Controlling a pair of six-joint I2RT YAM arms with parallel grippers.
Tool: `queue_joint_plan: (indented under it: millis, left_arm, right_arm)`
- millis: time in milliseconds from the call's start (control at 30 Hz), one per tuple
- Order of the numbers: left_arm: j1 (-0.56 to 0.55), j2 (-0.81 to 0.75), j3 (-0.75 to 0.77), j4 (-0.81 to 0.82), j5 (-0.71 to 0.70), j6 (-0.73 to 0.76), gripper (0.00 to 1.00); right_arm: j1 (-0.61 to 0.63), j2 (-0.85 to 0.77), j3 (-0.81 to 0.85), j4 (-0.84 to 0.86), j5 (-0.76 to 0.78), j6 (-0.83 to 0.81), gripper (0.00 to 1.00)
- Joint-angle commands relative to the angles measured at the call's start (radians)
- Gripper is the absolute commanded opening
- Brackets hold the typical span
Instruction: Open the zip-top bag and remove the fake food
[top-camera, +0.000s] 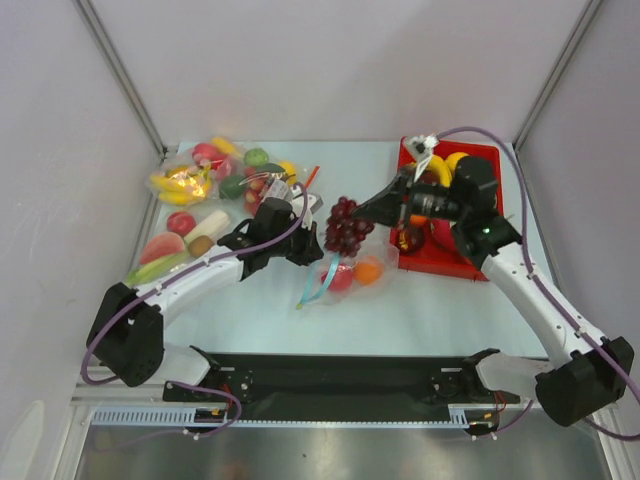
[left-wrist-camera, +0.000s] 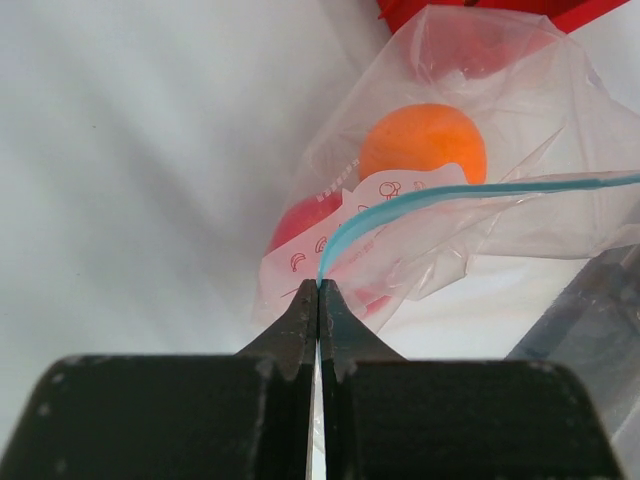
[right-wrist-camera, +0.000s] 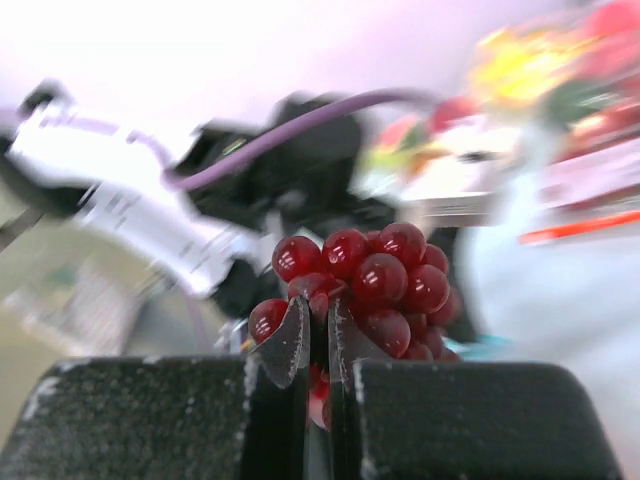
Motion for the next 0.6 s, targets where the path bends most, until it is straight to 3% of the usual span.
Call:
queue_joint_plan:
  millis: [0, 133, 300, 567]
  left_arm:
    - [0.020, -0.069, 0.001, 0.019, -0.025, 0.004, 0.00]
    - [0.029, -0.090, -0.002, -0.004, -0.040, 0.009, 0.00]
    - [0.033, -0.106, 0.001, -0.020, -0.050, 0.023, 0.00]
    - [0.038, -0.118, 0.002, -0.027, -0.056, 0.029, 0.00]
  right_arm:
    - [-0.150, -0.024, 0.089, -0.013, -0.036, -0.027, 0.00]
    - [-0.346, 0.063, 0.128, 0.002, -0.030, -0.019, 0.00]
    - [-0.493, 0.217, 0.222, -0.020, 0.081, -0.048, 0.00]
    - [-0.613, 0.491, 0.424, -0.087, 0.346, -0.108, 0.00]
